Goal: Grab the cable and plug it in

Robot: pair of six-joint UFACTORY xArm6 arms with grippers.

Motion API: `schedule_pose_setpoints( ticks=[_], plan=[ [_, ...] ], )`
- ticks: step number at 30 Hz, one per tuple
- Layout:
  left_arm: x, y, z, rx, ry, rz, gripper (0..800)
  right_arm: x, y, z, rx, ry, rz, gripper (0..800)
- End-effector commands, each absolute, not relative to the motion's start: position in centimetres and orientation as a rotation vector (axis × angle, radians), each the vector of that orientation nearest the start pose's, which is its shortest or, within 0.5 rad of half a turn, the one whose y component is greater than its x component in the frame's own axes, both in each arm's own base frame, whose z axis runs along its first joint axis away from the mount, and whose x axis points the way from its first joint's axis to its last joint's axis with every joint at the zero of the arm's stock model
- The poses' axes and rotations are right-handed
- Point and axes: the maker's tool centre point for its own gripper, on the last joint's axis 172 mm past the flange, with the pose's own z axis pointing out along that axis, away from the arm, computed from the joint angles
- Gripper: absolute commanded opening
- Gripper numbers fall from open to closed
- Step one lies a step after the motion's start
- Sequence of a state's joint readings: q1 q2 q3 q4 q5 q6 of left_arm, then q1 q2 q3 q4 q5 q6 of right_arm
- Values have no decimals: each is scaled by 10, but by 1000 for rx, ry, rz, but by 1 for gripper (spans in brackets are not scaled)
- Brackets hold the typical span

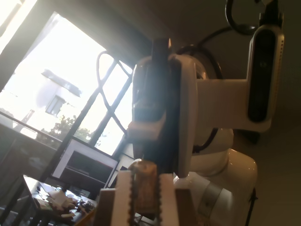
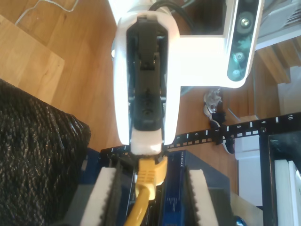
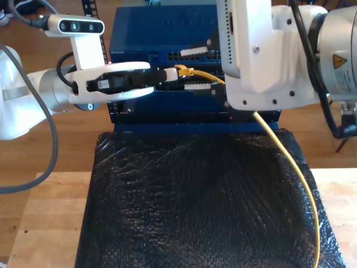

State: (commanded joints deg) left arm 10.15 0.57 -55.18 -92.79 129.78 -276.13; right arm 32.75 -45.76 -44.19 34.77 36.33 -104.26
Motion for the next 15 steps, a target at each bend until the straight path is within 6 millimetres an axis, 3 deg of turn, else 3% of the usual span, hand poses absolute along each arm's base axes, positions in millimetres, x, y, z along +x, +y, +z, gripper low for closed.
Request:
schedule_pose_setpoints(
  ticks=[15],
  plan=[
    [333,-198,492,895,-751,516,22,333,289,501,1330,2298,1558,273]
  ],
)
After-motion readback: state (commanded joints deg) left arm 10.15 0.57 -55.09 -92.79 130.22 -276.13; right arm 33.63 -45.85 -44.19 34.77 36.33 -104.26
